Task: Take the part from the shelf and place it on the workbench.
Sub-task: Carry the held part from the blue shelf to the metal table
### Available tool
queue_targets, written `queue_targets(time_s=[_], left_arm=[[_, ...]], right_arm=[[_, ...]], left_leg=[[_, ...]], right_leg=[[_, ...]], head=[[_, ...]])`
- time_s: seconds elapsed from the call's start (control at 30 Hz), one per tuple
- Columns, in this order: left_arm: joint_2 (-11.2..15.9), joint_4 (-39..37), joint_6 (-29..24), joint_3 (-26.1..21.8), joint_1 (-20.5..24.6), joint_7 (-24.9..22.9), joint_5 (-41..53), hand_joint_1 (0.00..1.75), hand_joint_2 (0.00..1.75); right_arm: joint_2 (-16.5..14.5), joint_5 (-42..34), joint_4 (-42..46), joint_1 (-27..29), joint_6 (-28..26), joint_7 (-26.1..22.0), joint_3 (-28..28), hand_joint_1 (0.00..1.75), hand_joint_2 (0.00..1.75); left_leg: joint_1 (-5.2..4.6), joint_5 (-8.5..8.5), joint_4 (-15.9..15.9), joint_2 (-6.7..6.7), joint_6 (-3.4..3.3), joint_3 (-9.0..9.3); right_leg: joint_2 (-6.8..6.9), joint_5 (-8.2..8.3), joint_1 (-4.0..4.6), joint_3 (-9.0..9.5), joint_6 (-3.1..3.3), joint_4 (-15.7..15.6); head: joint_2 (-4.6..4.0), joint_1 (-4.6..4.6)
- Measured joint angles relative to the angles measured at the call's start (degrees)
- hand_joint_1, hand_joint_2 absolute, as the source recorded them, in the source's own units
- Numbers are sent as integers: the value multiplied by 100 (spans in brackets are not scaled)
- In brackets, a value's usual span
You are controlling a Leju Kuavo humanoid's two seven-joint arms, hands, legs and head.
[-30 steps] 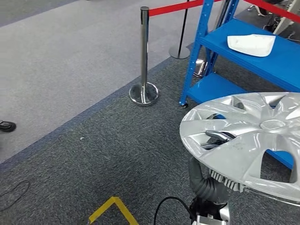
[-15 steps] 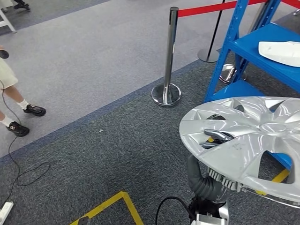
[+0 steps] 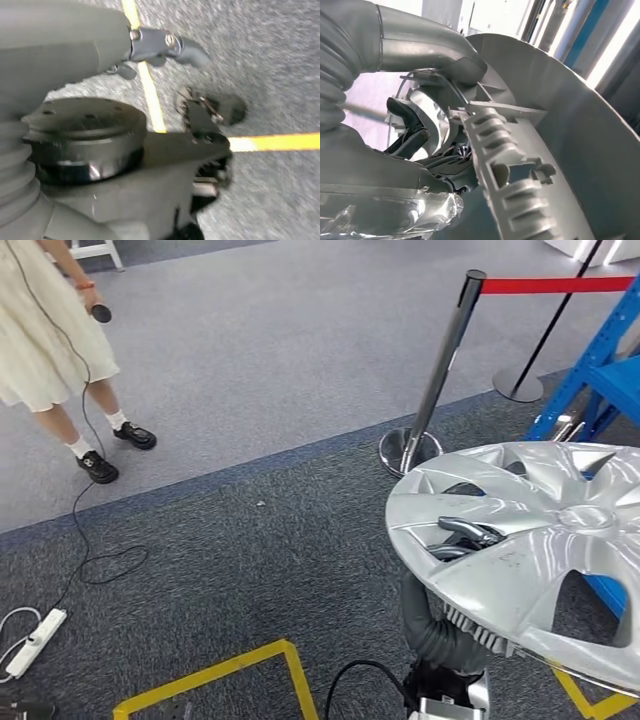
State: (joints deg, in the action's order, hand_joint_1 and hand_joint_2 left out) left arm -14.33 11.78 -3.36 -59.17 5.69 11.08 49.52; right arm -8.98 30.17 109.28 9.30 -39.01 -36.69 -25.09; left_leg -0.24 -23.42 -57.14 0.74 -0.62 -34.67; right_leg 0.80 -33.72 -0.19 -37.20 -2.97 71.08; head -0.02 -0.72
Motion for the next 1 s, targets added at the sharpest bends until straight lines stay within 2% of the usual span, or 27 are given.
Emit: queue_targets(time_s=[0.03, 0.07, 0.1, 0.13, 0.2, 0.23, 0.27, 0.33, 0.37, 0.43, 0.47, 0.5, 0.53, 0.57, 0.6, 0.63, 0.67, 0.73, 0.77, 0.8, 0.83, 0.87, 0.9, 0.93, 1.0], left_arm=[[-1, 0, 32, 1, 3, 26, 5, 0, 175], [-2, 0, 42, 1, 1, 36, 11, 0, 175], [-4, 0, 44, 1, -4, 41, 12, 0, 175], [-8, 0, 44, 1, -8, 47, 13, 0, 175], [-12, 0, 44, 1, -5, 58, 14, 0, 175], [-11, 0, 44, 1, -2, 63, 14, 0, 175], [-9, 0, 44, 1, -2, 66, 14, 0, 175], [-7, 0, 44, 1, -22, 68, 14, 0, 175], [-9, 0, 44, 1, -33, 68, 14, 0, 175], [-15, 0, 44, 1, -34, 70, 14, 0, 175], [-19, 0, 52, 1, -27, 82, 11, 0, 175], [-20, 0, 71, 1, -21, 110, 0, 0, 175], [-20, 0, 97, 0, -20, 150, -13, 0, 175], [-19, 0, 127, -1, -24, 193, -27, 0, 175], [-18, 0, 153, -1, -30, 232, -40, 0, 175], [-17, 0, 170, -2, -35, 256, -44, 0, 175], [-16, 0, 182, -2, -38, 272, -46, 0, 175], [-19, 0, 197, -2, -26, 294, -47, 0, 175], [-21, 0, 200, -2, -18, 304, -47, 0, 175], [-23, 0, 201, -2, -12, 312, -47, 0, 175], [-25, 0, 199, -3, -12, 321, -48, 0, 175], [-26, 0, 198, -4, -20, 328, -49, 0, 175], [-27, 0, 196, -6, -26, 332, -52, 0, 175], [-28, 0, 193, -7, -26, 336, -57, 0, 175], [-32, 0, 193, -8, -17, 340, -64, 0, 175]], right_arm=[[3, -1, 0, -2, 0, -1, -1, 175, 175], [4, -3, 0, -3, 0, -1, -1, 175, 175], [5, -4, 0, -3, 0, -1, -2, 175, 175], [6, -5, 0, -4, 0, -1, -4, 175, 175], [8, -7, 0, -4, 0, -2, -11, 175, 175], [9, -7, -1, -3, 0, -2, -17, 175, 175], [10, -7, -1, -3, 0, -1, -24, 175, 175], [11, -7, -2, -5, 0, -1, -37, 175, 175], [11, -5, -2, -7, 0, -1, -43, 175, 175], [10, -3, 2, -7, 0, -1, -49, 175, 175], [10, -2, 4, -7, 0, -2, -51, 175, 175], [11, 1, 6, -4, 0, -3, -51, 175, 175], [11, 8, 7, -1, 0, -5, -51, 175, 175], [12, 18, 7, 3, 0, -8, -51, 175, 175], [13, 30, 8, 9, 0, -12, -51, 175, 175], [13, 40, 10, 13, 0, -14, -51, 175, 175], [13, 44, 12, 16, 0, -19, -51, 175, 175], [13, 20, 21, 28, 0, -33, -51, 175, 175], [14, 0, 26, 32, 0, -42, -51, 175, 175], [16, -20, 30, 37, 0, -49, -51, 175, 175], [17, -33, 33, 37, 0, -52, -51, 175, 175], [20, -38, 35, 36, 0, -54, -51, 175, 175], [22, -39, 38, 35, 0, -55, -51, 175, 175], [25, -40, 40, 36, 0, -57, -51, 175, 175], [31, -42, 43, 38, 0, -60, -51, 175, 175]], left_leg=[[0, -1, 0, 81, -6, 2], [1, -1, -1, 162, -6, 6], [6, 0, -2, 246, -3, 13], [13, 0, -4, 332, 9, 21], [21, -4, -29, 494, 58, 20], [23, 2, -41, 563, 93, 3], [28, 14, -45, 622, 131, -19], [54, 49, -24, 721, 203, -59], [55, 35, -39, 670, 232, -77], [38, -162, -344, 385, 275, -232], [27, -335, -661, 202, 289, -386], [28, -515, -1051, 95, 301, -578], [31, -639, -1385, 45, 308, -744], [32, -672, -1577, 23, 310, -838], [32, -601, -1565, 8, 306, -826], [30, -446, -1341, -18, 296, -702], [21, -260, -988, -104, 279, -501], [-29, -53, -313, -403, 225, -125], [-53, -35, -135, -508, 190, -34], [-74, -57, -64, -530, 157, -11], [-74, -58, -54, -455, 115, -20], [-65, -52, -42, -382, 86, -17], [-50, -46, -31, -308, 54, -11], [-30, -36, -21, -235, 21, -3], [-6, -29, -17, -93, -22, 1]], right_leg=[[-41, -91, 1, -175, -4, 311], [-57, -74, 0, -266, -6, 435], [-69, 57, -7, -246, -5, 330], [-109, 268, -22, -120, -7, 19], [-380, 621, -86, 233, -25, -761], [-506, 699, -108, 352, -25, -1015], [-590, 710, -116, 404, -9, -1128], [-511, 719, -92, 411, 67, -1146], [-446, 730, -87, 418, 109, -1158], [-291, 746, -83, 438, 186, -1193], [-213, 743, -69, 442, 211, -1197], [-128, 738, -55, 442, 230, -1198], [-41, 731, -44, 442, 242, -1198], [43, 724, -36, 443, 248, -1197], [123, 717, -31, 448, 249, -1197], [194, 710, -28, 456, 245, -1197], [254, 700, -24, 469, 234, -1197], [365, 665, 11, 491, 188, -1184], [418, 648, 29, 501, 161, -1182], [482, 632, 44, 512, 133, -1183], [550, 618, 45, 531, 108, -1192], [557, 592, 36, 544, 76, -1179], [476, 530, 26, 527, 45, -1104], [336, 410, 15, 441, 16, -902], [30, 68, 2, 94, -21, -193]], head=[[-1, -8], [-1, -9], [-1, -10], [-1, -11], [-1, -15], [-1, -13], [-1, -13], [0, -11], [0, -6], [0, 33], [-1, 54], [-1, 67], [-1, 66], [-1, 67], [-1, 67], [-1, 68], [-1, 68], [-1, 73], [-1, 70], [-1, 67], [-1, 63], [-1, 59], [-1, 50], [-1, 35], [0, -1]])
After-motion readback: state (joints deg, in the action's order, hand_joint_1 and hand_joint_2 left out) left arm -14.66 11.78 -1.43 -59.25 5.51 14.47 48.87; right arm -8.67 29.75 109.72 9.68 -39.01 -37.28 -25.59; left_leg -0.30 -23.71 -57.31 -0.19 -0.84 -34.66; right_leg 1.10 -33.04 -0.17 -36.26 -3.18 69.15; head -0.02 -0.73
